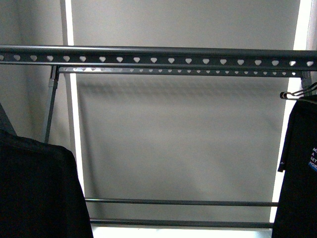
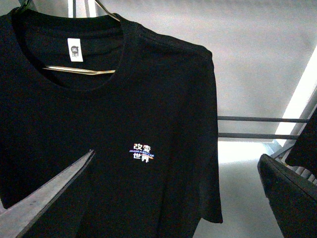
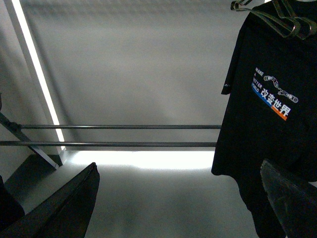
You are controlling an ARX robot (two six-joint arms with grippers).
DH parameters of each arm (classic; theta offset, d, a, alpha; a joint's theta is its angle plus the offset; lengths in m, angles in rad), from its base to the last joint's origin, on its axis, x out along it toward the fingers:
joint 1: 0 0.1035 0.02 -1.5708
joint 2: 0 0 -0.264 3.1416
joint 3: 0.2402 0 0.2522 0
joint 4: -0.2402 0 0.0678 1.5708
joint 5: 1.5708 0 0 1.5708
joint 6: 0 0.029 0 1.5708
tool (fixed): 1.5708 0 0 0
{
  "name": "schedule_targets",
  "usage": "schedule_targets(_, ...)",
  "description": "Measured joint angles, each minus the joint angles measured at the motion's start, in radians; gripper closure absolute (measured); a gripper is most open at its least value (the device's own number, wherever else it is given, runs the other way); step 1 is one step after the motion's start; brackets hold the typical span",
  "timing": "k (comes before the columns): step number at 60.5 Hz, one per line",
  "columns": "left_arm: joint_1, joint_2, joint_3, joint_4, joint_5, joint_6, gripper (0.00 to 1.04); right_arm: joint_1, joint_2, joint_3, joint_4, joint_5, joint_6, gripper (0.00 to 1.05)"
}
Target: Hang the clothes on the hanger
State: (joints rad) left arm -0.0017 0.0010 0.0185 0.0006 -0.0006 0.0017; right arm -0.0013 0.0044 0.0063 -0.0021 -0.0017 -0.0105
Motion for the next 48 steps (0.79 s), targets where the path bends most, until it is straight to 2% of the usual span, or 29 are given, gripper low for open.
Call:
schedule_targets(20, 0.0, 0.0, 0.0, 0.0, 0.0, 0.0, 0.07, 0.0, 0.0, 0.0, 0.0, 0.0, 0.0, 0.07)
schedule_targets(24, 0.013, 0.05, 0.018, -0.063, 0.132, 0.039, 0.07, 0.0, 0.0, 0.0, 0.0, 0.0, 0.0, 0.07)
schedule_targets(28, -0.028, 0.121, 0.024, -0.038, 0.135, 0.055, 0.07, 0.0, 0.0, 0.0, 0.0, -0.001, 0.0, 0.07)
schedule_targets(31, -0.084, 0.219, 0.046, 0.034, 0.084, 0.06, 0.07, 0.0, 0.0, 0.0, 0.0, 0.0, 0.0, 0.07)
schedule_targets(34, -0.142, 0.365, 0.103, 0.148, -0.021, 0.056, 0.07, 0.0, 0.0, 0.0, 0.0, 0.0, 0.0, 0.07)
schedule_targets(38, -0.172, 0.51, 0.178, 0.247, -0.124, 0.04, 0.07, 0.0, 0.0, 0.0, 0.0, -0.001, 0.0, 0.07)
schedule_targets(39, -0.178, 0.57, 0.215, 0.274, -0.177, 0.025, 0.07, 0.0, 0.0, 0.0, 0.0, -0.001, 0.0, 0.07)
schedule_targets(44, -0.196, 0.776, 0.372, 0.251, -0.391, -0.058, 0.07, 0.0, 0.0, 0.0, 0.0, 0.0, 0.0, 0.07)
schedule_targets(48, -0.211, 0.919, 0.487, 0.183, -0.514, -0.148, 0.07, 0.0, 0.0, 0.0, 0.0, 0.0, 0.0, 0.07)
